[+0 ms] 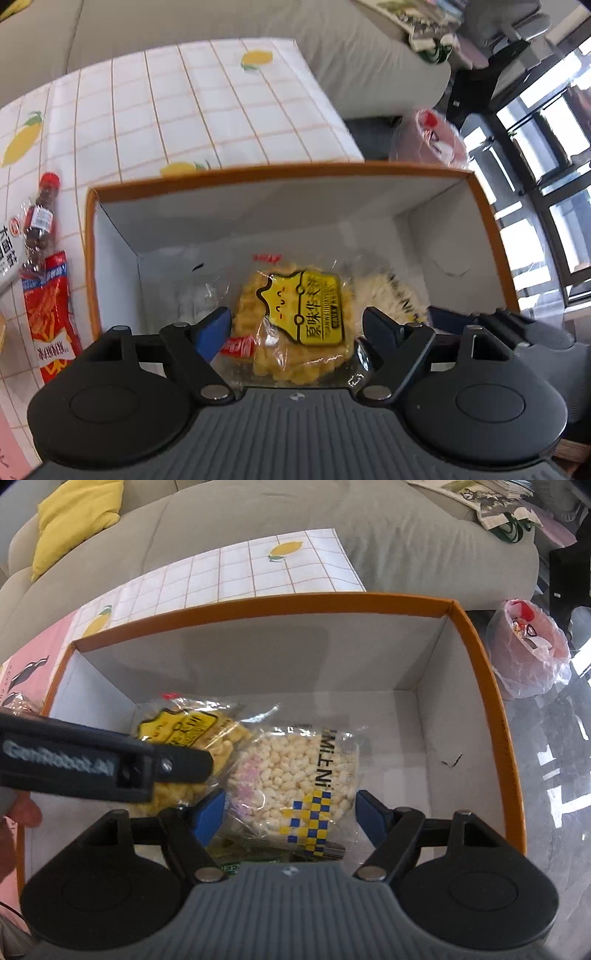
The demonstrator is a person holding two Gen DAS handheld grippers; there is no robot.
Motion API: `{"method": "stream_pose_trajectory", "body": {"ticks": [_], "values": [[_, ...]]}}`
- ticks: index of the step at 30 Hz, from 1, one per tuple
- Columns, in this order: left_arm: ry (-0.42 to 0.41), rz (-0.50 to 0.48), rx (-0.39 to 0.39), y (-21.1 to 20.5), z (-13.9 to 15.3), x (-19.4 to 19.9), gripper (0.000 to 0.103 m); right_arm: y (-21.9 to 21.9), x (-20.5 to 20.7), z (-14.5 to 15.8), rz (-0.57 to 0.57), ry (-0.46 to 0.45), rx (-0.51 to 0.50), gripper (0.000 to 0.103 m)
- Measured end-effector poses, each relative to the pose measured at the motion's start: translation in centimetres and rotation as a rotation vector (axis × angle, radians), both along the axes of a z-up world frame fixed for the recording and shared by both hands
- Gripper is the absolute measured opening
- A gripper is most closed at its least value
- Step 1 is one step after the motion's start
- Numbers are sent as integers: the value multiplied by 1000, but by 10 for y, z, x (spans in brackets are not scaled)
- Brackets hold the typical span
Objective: Organize snacks
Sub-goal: 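Open both tools to release the packs inside the box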
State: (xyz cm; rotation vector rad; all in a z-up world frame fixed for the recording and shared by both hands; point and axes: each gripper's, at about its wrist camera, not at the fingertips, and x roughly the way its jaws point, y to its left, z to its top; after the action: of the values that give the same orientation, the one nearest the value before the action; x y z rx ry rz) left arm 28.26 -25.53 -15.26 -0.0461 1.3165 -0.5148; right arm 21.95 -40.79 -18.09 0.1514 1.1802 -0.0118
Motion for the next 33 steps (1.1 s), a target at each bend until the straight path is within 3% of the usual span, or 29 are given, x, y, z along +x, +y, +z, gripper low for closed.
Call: {"method": "stream_pose_trajectory", "body": {"ticks": [5,10,19,24,33], "values": [[-22,-4,-31,6,14,-1,94,-7,-6,-2,-37,6,36,76],[-81,12,4,13,27,-9,94,-10,-8,-4,-76,19,70,78],[-146,9,47,30,46,-27,94,1,1,-10,-83,47,-26,76],[-154,14,25,47,57,-39,94,7,-8,4,-115,35,-45,89],[-210,71,-38,99,88,-74,94,17,-35,40,-186,-19,-54,90]]}}
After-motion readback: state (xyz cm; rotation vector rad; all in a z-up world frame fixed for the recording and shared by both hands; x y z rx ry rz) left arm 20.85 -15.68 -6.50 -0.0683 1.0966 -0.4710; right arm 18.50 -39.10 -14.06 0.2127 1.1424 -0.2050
